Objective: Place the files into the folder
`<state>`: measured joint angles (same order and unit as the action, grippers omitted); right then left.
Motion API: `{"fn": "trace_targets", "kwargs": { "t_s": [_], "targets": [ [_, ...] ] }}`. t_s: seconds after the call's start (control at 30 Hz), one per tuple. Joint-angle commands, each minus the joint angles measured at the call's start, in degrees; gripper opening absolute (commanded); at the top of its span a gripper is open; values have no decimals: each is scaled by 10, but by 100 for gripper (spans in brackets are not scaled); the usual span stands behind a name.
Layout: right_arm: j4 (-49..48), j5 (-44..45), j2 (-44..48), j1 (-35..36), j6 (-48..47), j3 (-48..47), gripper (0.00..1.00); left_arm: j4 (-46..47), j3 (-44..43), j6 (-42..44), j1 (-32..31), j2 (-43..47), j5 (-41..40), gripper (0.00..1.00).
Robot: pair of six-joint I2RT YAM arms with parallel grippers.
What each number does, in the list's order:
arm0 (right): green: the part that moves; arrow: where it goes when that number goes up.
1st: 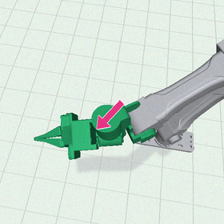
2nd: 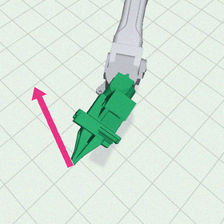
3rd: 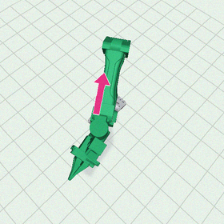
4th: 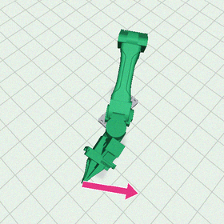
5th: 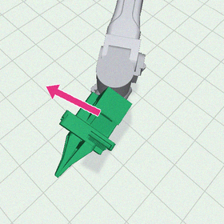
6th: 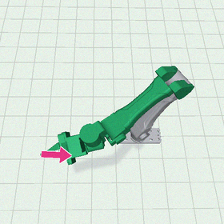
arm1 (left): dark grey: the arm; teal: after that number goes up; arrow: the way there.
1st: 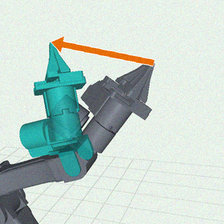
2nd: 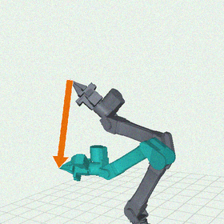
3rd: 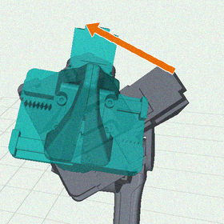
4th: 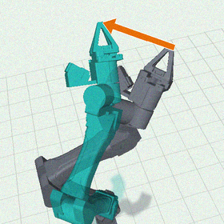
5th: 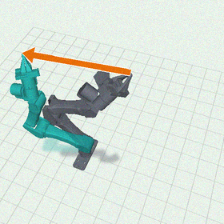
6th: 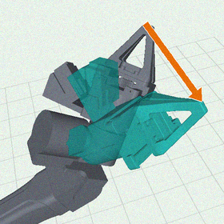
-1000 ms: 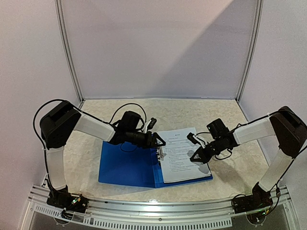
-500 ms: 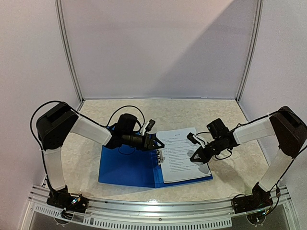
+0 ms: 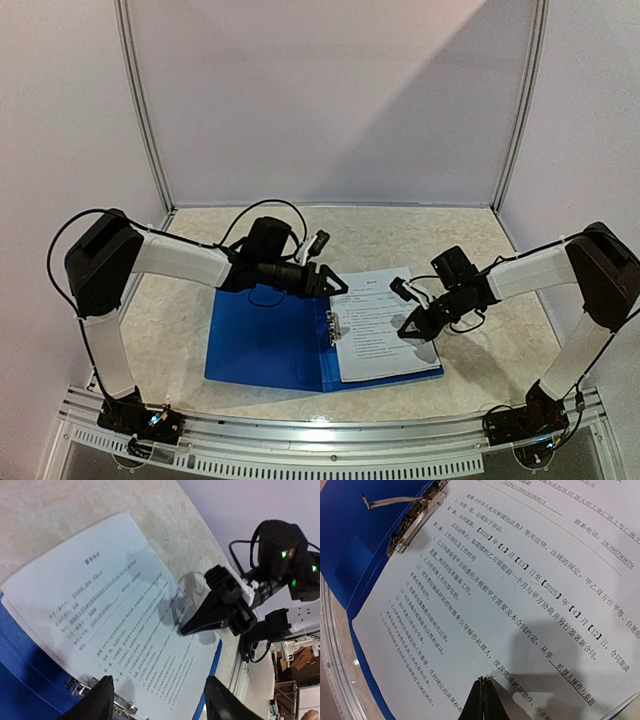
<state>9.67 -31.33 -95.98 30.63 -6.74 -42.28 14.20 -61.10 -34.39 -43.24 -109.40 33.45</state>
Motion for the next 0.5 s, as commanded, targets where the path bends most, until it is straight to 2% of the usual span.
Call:
{"fn": "trace_targets", "kwargs": {
  "t_s": [0.0,0.27,0.47],
  "targets": [
    [39,7,44,-1,-16,-36,3,-163,-99,66,4,14,-61,63],
    [116,-11,87,-1,-45,-134,9,-420,-338,134,8,4,-174,66],
    [171,-4,102,-1,-73,-192,18,-492,-386,152,11,7,-246,66]
  ]
}}
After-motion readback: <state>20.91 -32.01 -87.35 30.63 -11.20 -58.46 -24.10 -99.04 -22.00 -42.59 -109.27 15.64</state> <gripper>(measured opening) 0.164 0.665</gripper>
